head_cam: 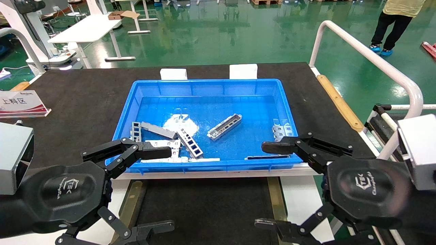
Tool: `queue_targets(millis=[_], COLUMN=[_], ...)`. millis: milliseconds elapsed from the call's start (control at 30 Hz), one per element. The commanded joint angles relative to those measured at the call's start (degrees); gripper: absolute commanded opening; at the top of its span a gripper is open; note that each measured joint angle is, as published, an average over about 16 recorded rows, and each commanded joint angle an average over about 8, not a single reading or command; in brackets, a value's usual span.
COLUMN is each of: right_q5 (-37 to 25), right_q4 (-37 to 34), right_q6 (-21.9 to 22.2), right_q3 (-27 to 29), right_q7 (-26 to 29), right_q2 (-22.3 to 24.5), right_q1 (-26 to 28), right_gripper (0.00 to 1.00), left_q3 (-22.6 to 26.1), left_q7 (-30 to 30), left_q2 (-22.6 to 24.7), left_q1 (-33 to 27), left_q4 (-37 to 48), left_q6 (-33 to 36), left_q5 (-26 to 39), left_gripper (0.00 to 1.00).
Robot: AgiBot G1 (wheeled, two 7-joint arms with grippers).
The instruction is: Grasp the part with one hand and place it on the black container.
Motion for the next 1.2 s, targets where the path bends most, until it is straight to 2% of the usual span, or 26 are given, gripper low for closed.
queue_targets(millis=[33, 733, 967, 1200], right_q5=[0.0, 0.0, 0.0, 0.0], right_q4=[0.0, 0.0, 0.0, 0.0], right_q6=[0.0, 0.0, 0.0, 0.0], right_q3=[0.0, 0.0, 0.0, 0.0], right_q7=[0.0, 0.0, 0.0, 0.0], right_q2=[0.0, 0.0, 0.0, 0.0], right_q1=[0.0, 0.0, 0.0, 0.0], right_gripper=[1.00, 1.00, 1.00, 1.00], left_q3=[0.0, 0.4, 2.1, 4.6], left_q7=[0.0, 1.0, 5.4, 12.3], left_q2=[0.0, 0.5, 5.2, 11.8], left_q1=[0.0, -0.8, -4.2, -10.0], left_q4=[0.0, 1.8, 7.5, 19.1], left_q6=[0.0, -0.9, -0.9, 0.5], left_q5=[0.0, 1.9, 5.8, 10.4], left_gripper=[1.00, 1.00, 1.00, 1.00])
